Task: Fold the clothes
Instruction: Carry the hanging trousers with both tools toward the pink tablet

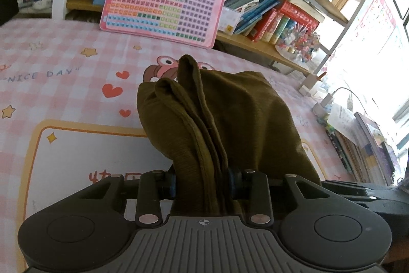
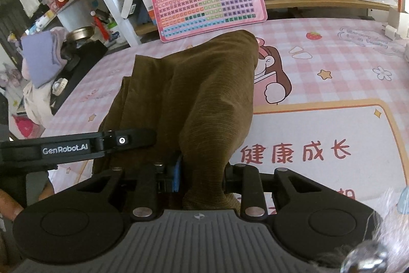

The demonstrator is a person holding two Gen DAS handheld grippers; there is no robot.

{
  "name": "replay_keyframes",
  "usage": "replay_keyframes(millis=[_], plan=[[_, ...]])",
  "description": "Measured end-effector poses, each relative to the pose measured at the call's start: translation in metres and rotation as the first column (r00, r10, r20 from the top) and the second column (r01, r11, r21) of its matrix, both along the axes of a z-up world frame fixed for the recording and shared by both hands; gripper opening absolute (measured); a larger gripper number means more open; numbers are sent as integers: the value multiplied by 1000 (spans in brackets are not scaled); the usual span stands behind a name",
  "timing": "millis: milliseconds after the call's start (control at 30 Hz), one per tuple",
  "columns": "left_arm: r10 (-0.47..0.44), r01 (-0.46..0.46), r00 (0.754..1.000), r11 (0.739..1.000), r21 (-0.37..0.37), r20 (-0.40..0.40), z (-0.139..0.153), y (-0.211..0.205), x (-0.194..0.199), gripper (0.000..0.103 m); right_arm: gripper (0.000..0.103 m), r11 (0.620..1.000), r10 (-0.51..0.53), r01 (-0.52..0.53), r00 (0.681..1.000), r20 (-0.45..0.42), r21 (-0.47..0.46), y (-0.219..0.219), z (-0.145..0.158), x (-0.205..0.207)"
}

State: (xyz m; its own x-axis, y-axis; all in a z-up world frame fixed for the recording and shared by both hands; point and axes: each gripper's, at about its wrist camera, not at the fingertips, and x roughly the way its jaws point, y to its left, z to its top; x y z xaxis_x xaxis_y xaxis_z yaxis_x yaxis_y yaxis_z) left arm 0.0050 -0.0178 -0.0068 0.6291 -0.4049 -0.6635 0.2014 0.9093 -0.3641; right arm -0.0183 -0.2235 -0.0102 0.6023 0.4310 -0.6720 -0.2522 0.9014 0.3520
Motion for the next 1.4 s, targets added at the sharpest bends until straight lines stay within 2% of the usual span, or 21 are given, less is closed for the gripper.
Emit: replay_keyframes(millis=[500,933,1400], plan=[[62,-61,998,997,47,-24,6,-46,-33,33,26,997,60,-59,998,-18,42,-50,-1,-16],[47,-46,999,997,69,-18,9,-70,-44,33,26,996,55,-54,998,-6,64,-73,-2,-32],[37,-37,999,999,38,-7,8,-52,-35,33,26,998,48,-48,999,11,38,-65,1,-29]])
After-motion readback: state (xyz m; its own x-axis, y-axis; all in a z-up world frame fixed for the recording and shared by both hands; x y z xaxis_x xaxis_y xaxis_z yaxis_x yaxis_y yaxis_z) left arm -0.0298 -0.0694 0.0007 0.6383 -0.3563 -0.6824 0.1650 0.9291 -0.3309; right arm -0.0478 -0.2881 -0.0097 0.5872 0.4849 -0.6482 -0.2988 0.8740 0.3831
